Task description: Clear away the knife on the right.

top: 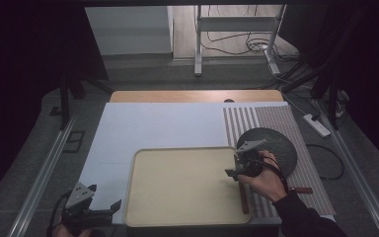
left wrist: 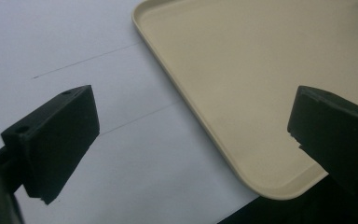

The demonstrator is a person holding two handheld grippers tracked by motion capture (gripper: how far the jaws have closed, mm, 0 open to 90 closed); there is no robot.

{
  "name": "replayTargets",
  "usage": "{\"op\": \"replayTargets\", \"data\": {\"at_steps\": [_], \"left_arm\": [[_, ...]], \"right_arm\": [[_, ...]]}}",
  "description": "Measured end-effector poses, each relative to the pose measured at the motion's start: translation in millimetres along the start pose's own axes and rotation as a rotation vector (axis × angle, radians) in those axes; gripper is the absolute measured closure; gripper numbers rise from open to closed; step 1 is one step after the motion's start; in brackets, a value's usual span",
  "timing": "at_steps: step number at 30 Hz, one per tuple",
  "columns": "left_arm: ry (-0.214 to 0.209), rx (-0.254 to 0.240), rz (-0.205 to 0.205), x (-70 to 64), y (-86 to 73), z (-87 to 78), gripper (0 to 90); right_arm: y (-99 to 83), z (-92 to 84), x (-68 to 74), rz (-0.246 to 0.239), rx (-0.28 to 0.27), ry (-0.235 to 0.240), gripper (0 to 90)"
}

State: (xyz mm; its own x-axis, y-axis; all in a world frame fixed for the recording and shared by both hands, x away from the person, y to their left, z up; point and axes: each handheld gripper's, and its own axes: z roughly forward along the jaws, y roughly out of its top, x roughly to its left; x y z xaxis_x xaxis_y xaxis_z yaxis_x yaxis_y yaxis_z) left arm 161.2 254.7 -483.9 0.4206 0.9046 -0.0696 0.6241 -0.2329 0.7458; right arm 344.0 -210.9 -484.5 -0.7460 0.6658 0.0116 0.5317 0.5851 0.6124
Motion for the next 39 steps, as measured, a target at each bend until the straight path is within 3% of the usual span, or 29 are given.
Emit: {"op": "replayTargets", "data": {"at_steps": [14, 39], "left_arm": [[-0.003, -0.005, -0.009, 1.0, -0.6, -0.4, 1.9], [-0.001, -0.005, -0.016, 1.2, -0.4, -0.3, 2.0]], "right_arm": [[-13.4, -25.8, 2.5, 0.03, -0.04, -0.02, 15.7], [-54.4, -70.9, -6.9, 0.134, -0.102, -0.058, 9.4]]}}
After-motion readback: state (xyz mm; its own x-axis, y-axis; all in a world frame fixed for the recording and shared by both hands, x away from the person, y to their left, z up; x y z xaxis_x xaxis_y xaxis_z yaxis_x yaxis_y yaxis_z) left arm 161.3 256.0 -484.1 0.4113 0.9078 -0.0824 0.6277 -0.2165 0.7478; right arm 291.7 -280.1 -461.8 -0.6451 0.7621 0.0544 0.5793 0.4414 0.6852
